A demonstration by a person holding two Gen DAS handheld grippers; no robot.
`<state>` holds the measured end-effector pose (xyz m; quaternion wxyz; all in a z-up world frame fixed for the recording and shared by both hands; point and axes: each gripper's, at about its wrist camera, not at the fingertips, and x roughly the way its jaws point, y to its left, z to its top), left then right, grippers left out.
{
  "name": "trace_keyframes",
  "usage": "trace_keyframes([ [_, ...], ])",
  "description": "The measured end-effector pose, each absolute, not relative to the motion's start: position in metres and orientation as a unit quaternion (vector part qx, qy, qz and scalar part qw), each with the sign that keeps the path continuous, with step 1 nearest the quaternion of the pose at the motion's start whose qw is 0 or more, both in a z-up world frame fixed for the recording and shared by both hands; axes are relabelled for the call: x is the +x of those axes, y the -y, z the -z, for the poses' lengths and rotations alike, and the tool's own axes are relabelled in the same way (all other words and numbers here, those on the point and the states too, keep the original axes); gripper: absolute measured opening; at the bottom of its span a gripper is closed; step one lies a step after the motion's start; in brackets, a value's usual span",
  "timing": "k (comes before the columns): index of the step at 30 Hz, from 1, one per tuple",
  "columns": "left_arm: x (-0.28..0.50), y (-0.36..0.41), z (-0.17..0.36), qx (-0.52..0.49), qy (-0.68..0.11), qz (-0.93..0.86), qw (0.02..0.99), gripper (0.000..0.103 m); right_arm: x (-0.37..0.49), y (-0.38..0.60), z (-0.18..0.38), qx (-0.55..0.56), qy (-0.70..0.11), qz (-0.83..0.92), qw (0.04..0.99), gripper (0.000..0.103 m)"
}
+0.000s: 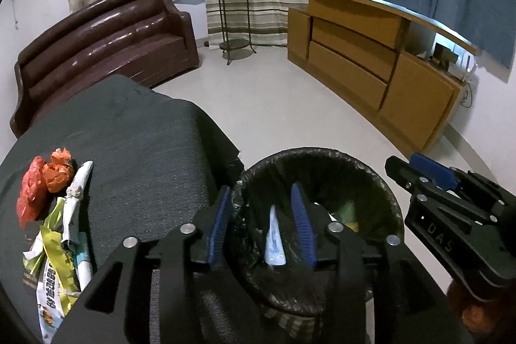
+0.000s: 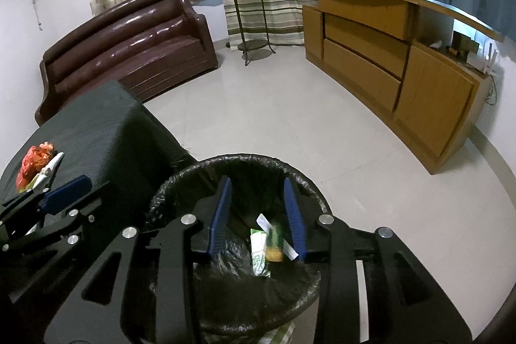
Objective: Collect trash
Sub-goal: 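Move both tools over the bin and release the bottle and tube, then return both tools to the table above the remaining trash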
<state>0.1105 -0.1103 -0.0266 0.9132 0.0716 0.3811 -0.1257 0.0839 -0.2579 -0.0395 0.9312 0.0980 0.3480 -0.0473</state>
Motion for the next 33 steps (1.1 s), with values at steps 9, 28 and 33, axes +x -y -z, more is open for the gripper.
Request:
trace_keyframes([
  [9,0.102,0.101,0.019,0.072,-0.37,0.121,0.919,0.042,0.076,0.255,0.033,0.093,-0.342,0.053,0.933,0.04],
  [28,0.068,0.013,-0.002,0.057,-0.363,0.051,0.929,0.045,0.061,0.175,0.018,0.057,-0.351,-0.021,0.934,0.04],
  [33,0.056,-0.02,-0.003,0.044,-0.363,0.022,0.931,0.045,0.058,0.144,0.013,0.044,-0.352,-0.047,0.934,0.04],
])
